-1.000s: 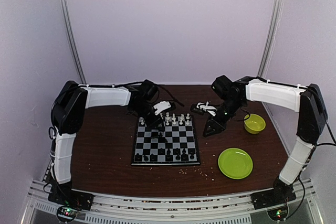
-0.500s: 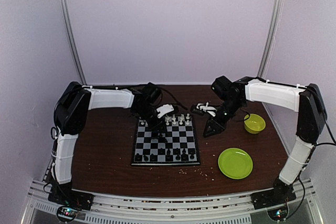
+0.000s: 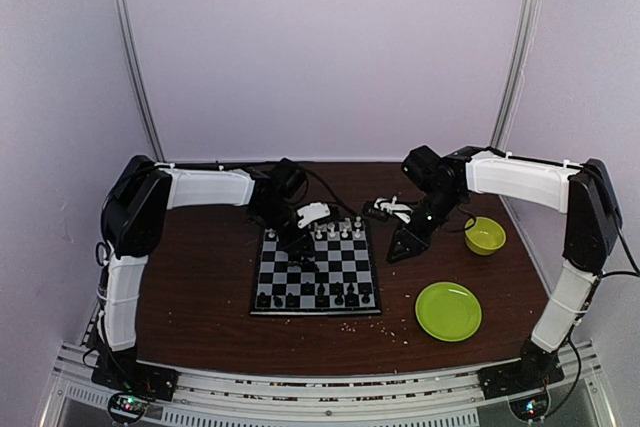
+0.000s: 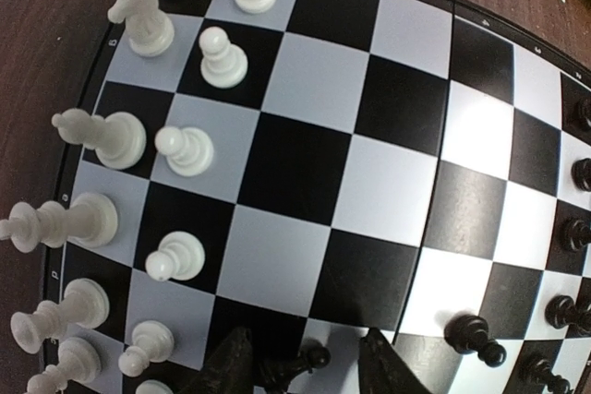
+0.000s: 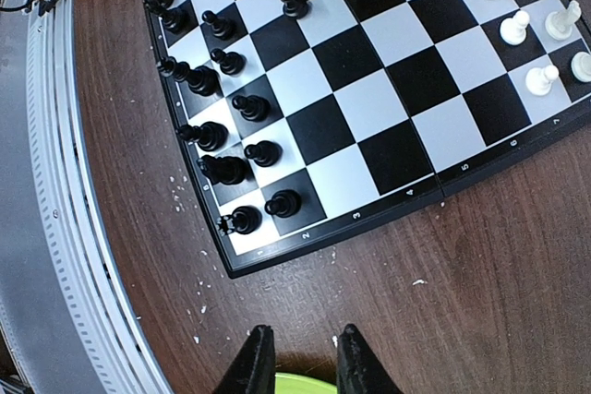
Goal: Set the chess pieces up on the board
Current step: Adjust the king on the chessboard.
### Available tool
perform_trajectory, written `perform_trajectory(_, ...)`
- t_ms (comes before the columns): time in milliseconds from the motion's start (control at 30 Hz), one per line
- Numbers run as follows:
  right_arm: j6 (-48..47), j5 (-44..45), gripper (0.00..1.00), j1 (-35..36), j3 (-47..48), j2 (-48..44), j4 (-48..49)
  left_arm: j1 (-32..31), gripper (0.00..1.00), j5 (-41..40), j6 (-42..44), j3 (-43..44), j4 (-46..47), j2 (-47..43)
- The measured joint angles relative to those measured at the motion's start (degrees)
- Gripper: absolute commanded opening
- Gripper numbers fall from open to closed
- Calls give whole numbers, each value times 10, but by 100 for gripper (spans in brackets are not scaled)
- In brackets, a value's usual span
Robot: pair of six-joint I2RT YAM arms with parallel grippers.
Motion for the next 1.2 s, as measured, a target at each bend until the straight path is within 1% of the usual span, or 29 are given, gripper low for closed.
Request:
perform_trajectory(400, 0, 0, 24, 0, 1, 0, -2, 0, 39, -42, 27, -19, -30, -20)
perform_trajectory(567, -2, 0, 24, 0, 1, 0, -4, -2, 37, -45, 31, -25, -31, -25)
perform_trajectory(667, -3, -1, 24, 0, 3, 1, -4, -4, 39, -44, 35, -26, -31, -26)
perform_trajectory(800, -4, -1, 24, 0, 5, 1, -5, -10, 39, -45, 45, -33, -27, -29)
perform_trajectory(1000, -4, -1, 24, 0, 7, 3, -7, -19, 31, -46, 62, -38, -26, -33)
perform_trajectory(1100, -4, -3, 24, 0, 7, 4, -8, -21, 28, -48, 68, -42, -26, -36)
perform_trajectory(1200, -4, -6, 24, 0, 7, 5, -8, -22, 28, -50, 71, -44, -26, -37)
